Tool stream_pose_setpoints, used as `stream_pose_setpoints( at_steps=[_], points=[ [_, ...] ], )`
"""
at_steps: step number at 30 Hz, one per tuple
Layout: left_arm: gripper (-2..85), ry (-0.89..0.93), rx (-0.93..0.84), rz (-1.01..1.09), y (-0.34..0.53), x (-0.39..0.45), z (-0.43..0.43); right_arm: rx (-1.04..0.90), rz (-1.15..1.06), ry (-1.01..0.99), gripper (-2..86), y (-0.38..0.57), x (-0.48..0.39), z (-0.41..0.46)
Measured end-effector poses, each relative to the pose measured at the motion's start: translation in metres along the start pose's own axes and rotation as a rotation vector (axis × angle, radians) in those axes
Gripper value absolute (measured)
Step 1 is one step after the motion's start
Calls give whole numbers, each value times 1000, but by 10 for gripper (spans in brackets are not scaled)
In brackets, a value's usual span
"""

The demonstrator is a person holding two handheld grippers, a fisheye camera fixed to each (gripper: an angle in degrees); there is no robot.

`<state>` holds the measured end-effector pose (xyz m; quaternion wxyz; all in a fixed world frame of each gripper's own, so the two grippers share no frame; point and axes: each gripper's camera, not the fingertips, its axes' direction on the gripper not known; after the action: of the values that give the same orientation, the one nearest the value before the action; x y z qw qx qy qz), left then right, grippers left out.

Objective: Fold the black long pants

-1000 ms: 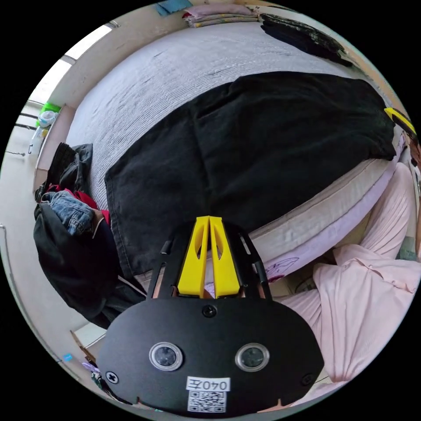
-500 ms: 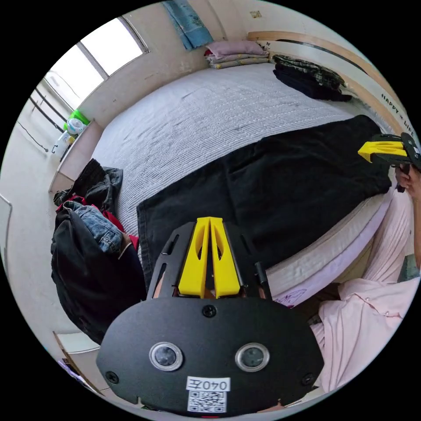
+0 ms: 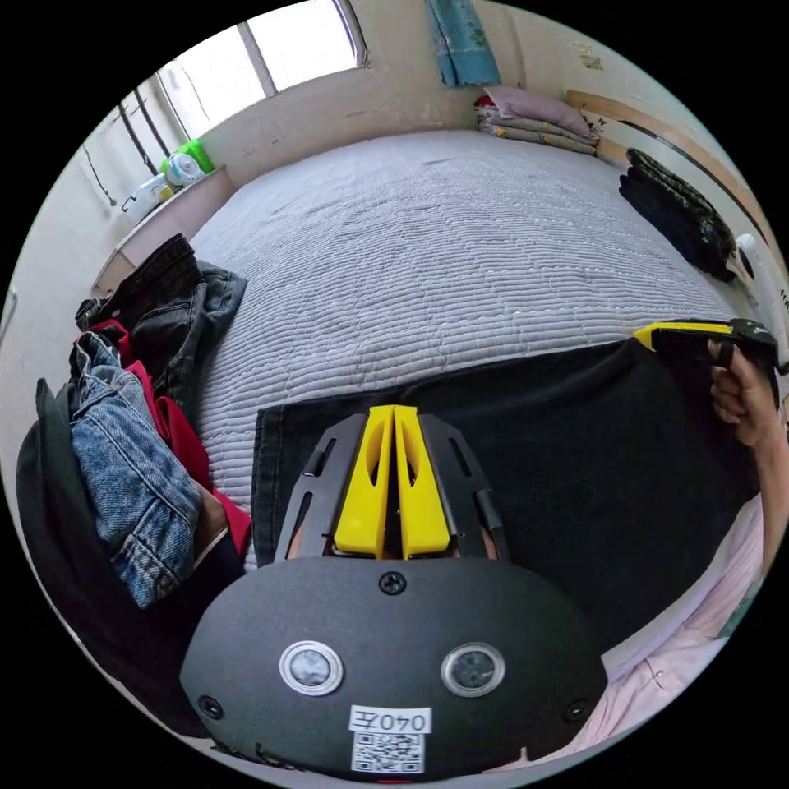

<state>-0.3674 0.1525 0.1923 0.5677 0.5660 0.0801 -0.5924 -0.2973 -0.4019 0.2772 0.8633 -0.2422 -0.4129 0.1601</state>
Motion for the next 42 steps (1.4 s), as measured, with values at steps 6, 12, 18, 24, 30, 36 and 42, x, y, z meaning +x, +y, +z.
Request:
stream_pose_setpoints(
  at_steps=[6,12,18,24,30,36,42],
  points=[
    [-9,-23,-9,-72,10,-6,-13,106,-234,59,-10,3,-73,-31],
    [-12,-275,-49,6,21,21,51,-65,-290,155,-10,-6,-100,41],
    [-10,-329,-68,2,8,36,66,34,-271,87,-10,29,-108,3],
    [-12,-177,-101,-77,1,-1,107,-73,-421,227,-10,69,-133,50],
    [-12,-41,-55,-125,6,-28,133,-72,-435,226,-10,63,-145,65],
    [-9,105,-59,-156,26,-48,108,-148,-396,243,-10,45,-166,66],
    [-9,129,-232,167,84,8,90,-221,-655,231,-10,46,-253,68]
  ],
)
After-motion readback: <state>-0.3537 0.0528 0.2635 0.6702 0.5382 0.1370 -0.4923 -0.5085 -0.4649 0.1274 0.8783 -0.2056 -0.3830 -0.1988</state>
